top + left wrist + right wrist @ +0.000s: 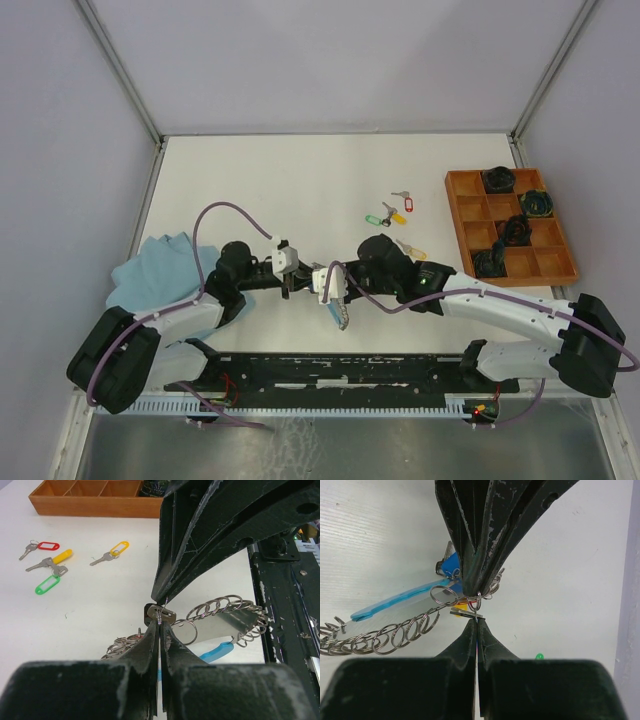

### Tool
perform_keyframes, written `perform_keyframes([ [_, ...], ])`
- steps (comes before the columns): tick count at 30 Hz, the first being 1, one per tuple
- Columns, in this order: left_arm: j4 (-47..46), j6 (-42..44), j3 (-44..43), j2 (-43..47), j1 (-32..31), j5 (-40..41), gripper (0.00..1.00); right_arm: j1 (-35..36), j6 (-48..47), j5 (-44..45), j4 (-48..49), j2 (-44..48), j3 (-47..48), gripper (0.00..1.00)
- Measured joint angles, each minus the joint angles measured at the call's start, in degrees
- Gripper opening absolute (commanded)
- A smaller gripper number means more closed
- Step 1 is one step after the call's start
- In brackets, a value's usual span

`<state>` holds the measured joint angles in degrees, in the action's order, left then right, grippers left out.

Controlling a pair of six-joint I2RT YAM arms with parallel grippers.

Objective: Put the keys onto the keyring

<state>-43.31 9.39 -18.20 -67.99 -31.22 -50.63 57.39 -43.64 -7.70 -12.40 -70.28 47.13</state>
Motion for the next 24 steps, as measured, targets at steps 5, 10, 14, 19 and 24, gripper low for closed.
perform_keyframes([
  [5, -2.2, -1.5, 1.1, 0.7, 0.0, 0.6, 0.03, 0.0, 0.7, -0.3, 0.4, -0.1, 0.0, 0.00],
  [10, -4.6, -2.8, 2.1, 1.0, 0.0, 0.8, 0.03, 0.0, 1.4, -0.2, 1.1, -0.8, -0.1, 0.00],
  [14, -5.9, -4.0, 2.7, 1.0, 0.0, 1.0, 0.03, -0.1, 2.0, -0.2, 2.1, -1.6, -0.5, 0.00],
  [19, -8.2, -5.4, 3.3, 1.0, 0.0, 1.0, 0.03, -0.1, 3.0, -0.3, 4.5, -2.1, -1.5, 0.00],
  [24, -10.8, -6.7, 3.8, 0.9, 0.1, 1.0, 0.03, -0.1, 3.9, -0.8, 7.3, -2.9, -2.0, 0.00],
])
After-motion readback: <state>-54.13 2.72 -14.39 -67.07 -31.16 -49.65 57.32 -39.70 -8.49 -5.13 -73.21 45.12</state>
